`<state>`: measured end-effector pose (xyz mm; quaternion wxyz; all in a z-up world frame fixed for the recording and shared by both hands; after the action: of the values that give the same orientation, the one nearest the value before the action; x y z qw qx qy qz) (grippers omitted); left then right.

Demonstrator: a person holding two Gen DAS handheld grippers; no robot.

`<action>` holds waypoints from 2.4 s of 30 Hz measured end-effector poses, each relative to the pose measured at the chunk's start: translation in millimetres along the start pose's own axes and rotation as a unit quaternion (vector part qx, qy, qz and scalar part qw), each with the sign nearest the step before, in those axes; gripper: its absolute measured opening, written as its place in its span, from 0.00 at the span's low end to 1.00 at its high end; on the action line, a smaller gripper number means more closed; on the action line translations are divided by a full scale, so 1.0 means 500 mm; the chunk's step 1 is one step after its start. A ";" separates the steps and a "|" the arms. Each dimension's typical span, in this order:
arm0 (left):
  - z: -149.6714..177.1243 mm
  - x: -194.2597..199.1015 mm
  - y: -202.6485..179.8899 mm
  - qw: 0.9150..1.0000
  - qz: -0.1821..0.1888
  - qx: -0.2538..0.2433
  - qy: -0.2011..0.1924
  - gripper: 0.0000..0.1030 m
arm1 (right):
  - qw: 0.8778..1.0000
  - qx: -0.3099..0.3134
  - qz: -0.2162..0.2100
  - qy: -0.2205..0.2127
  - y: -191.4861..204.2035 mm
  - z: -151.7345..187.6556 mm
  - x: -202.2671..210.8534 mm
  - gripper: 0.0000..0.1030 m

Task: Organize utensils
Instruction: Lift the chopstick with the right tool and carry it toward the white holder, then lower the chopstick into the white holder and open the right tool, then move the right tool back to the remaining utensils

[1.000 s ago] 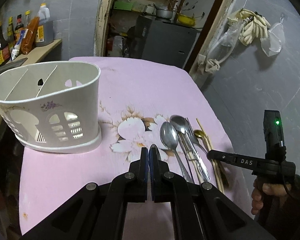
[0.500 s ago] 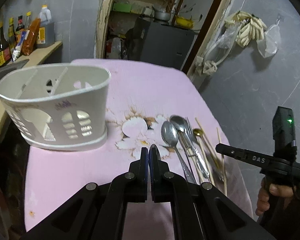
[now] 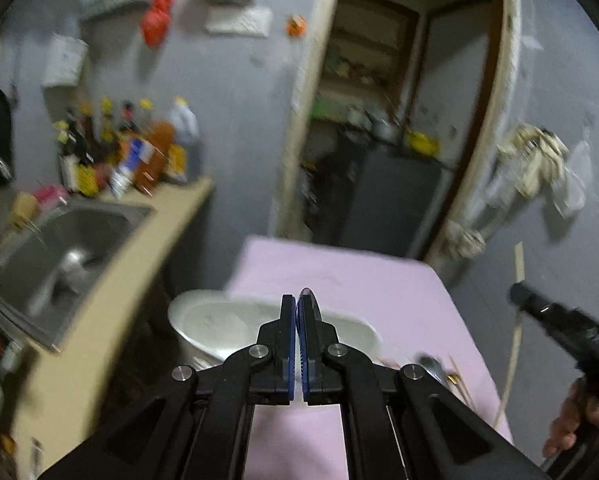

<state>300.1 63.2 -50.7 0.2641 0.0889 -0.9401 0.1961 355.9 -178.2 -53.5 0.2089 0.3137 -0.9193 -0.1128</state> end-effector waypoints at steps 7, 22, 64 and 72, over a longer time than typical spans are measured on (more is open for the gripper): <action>-0.133 -0.022 0.093 0.993 -0.066 0.006 -0.093 0.02 | 0.995 0.037 -0.001 -0.093 0.090 -0.102 -0.110 0.04; -0.111 -0.135 0.139 0.983 -0.132 -0.053 -0.120 0.02 | 0.996 0.079 0.014 -0.041 0.111 -0.007 -0.256 0.04; -0.041 -0.031 -0.031 0.997 0.061 -0.014 -0.034 0.75 | 0.978 0.086 0.180 -0.068 -0.009 -0.045 0.109 0.79; -0.020 0.001 -0.137 0.994 0.086 -0.028 -0.065 0.92 | 0.962 0.102 0.242 -0.077 -0.067 -0.065 0.210 0.94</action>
<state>323.1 5.4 -20.5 0.1869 0.0124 -0.9646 0.1856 313.1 -272.3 -3.1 0.1255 0.0921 -0.9877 0.0116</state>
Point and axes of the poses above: each gripper's, at about its wrist camera, not at the fingertips, and x roughly against the way its jaws point, y to its left, z to its underside, the point moved 8 cm from there along -x, roughly the way its jaws point, and after that the axes turned 10 degrees about x, right-handed, at the moved point
